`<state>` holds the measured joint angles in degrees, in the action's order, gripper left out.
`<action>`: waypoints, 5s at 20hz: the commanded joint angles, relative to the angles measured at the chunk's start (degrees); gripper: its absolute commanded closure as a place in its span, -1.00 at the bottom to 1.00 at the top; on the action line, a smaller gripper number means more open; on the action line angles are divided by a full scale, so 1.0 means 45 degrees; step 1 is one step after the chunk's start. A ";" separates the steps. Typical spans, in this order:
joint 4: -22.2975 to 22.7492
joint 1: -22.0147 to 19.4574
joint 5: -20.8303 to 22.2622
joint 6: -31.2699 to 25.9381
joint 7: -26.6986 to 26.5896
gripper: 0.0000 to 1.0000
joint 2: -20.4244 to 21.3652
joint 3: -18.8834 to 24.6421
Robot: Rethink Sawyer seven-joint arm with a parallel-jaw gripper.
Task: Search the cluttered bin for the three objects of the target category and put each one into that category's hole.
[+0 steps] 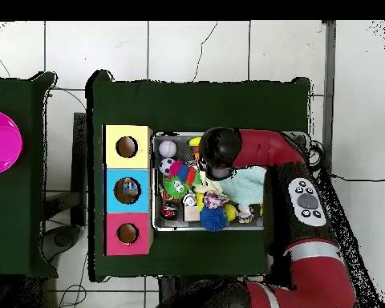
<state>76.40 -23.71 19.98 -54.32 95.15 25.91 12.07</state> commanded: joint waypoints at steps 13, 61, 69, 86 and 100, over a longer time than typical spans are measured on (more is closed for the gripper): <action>0.0819 0.1453 -0.3216 -0.3015 0.1702 1.00 0.1116 0.1043; 0.0075 -0.0482 0.2224 -0.0362 -0.2581 -1.00 0.0655 0.0477; -0.0574 -0.0739 0.4236 -0.0361 -0.3996 -1.00 0.0930 0.0439; -0.1555 -0.2230 0.6565 -0.0315 -0.5734 -1.00 0.0501 0.0523; -0.1394 -0.2806 0.5963 -0.2521 -0.4196 -1.00 -0.0720 -0.0169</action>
<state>69.02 -36.13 45.47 -57.85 88.62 27.10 11.32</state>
